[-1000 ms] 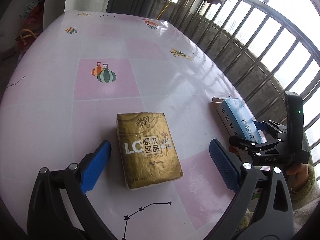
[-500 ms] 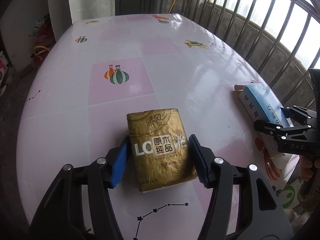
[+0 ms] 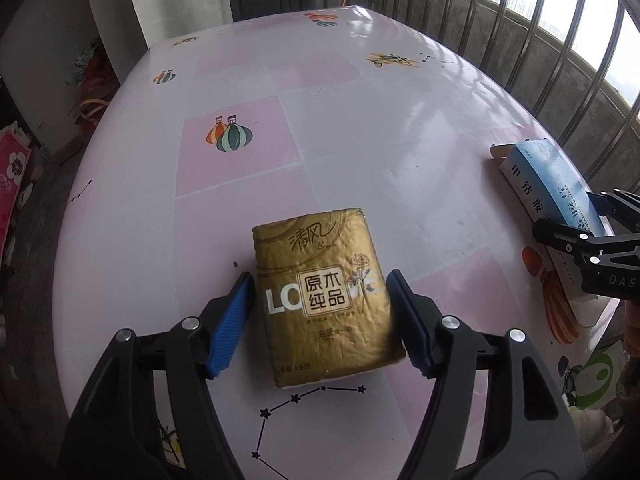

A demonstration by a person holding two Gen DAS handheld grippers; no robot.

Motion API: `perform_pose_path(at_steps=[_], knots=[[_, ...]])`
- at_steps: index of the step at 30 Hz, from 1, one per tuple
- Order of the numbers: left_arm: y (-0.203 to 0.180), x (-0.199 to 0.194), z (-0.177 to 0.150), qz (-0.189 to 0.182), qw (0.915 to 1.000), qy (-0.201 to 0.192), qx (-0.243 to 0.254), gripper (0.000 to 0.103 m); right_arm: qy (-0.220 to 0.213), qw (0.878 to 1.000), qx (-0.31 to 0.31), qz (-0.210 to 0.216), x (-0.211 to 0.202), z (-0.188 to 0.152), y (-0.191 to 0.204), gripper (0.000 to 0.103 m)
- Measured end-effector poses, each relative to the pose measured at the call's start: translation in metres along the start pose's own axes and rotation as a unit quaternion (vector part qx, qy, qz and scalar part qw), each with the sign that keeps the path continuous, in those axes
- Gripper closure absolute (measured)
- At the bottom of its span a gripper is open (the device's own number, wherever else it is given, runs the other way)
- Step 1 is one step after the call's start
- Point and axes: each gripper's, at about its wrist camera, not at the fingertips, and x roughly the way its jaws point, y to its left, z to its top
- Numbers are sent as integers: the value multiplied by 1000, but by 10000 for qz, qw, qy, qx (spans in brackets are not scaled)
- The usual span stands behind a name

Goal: Collect trash
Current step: 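Grasp the gold LC tissue pack with the left tool while the right tool holds the blue box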

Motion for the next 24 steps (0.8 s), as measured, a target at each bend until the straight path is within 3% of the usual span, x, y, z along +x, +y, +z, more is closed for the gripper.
perform_pose_path(at_steps=[4,12,24], knots=[[2,0,-1,72,9999,47,-62,28,10,9999,-28,-101,0,-2,1,26],[1,0,-1,134,9999,31,-48,28,44,10000,15,-54,0,-3,0,25],[-6,-5,-3,63,10000,-16,-23,42,50,10000,23,-8,-2,-6,0,29]])
